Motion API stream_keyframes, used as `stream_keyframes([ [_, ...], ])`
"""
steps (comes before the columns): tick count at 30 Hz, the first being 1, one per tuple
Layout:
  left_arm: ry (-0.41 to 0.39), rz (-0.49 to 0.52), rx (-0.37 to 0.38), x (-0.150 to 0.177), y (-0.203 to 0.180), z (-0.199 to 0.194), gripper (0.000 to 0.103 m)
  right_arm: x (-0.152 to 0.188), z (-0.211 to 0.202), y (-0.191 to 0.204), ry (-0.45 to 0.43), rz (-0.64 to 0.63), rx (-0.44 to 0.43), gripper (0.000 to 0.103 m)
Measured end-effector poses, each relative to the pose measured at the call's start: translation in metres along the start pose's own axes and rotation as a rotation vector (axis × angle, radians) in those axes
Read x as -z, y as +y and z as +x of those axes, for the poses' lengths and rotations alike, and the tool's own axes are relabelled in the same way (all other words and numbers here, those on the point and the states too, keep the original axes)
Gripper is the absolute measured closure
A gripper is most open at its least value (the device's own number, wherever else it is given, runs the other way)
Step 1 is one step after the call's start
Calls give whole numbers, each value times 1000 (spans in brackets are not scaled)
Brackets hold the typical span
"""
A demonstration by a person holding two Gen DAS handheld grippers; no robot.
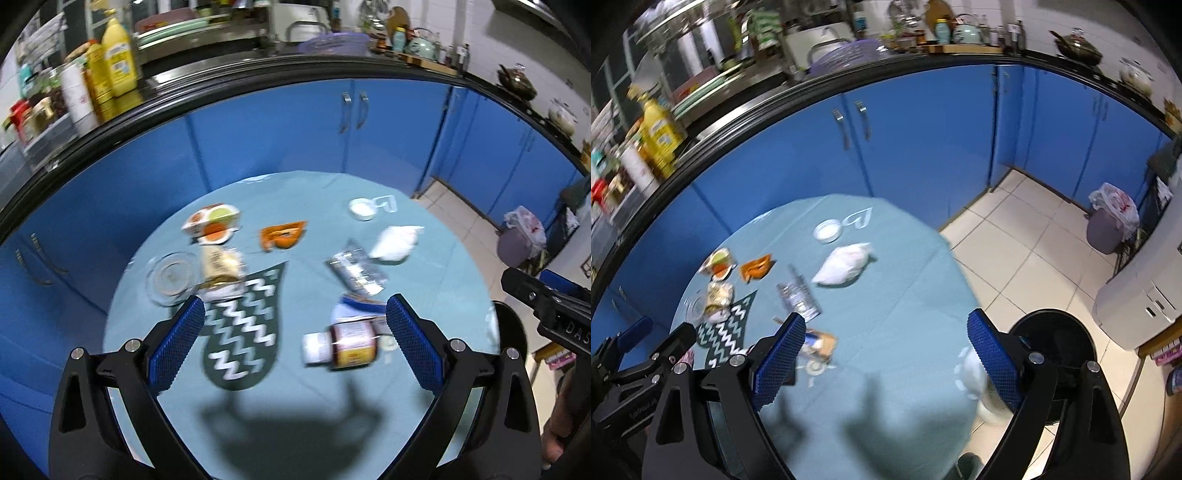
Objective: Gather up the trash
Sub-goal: 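Move both tools back over the table toward the pink paper and pill bottle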
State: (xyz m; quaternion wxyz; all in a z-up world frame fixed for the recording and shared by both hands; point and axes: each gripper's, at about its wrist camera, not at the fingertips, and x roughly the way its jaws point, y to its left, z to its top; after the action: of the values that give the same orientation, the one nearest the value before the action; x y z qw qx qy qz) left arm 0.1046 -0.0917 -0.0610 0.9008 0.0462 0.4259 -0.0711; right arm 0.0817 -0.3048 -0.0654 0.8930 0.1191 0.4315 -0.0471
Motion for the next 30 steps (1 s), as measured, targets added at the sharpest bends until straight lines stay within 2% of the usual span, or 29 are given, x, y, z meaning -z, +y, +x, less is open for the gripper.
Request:
stream_keyframes([
  [8,57,-57,-78,26,62,18,6,20,27,58,81,-87,-27,16],
  [12,114,-86,-96,43,96,37,6,33,42,83,124,-117,-28,16],
  [21,191,-104,-76,62,137,73,6,54,79,127,229,-147,-10,16],
  [30,235,-139,-44,71,156,101,9,56,105,141,283,-154,34,16],
])
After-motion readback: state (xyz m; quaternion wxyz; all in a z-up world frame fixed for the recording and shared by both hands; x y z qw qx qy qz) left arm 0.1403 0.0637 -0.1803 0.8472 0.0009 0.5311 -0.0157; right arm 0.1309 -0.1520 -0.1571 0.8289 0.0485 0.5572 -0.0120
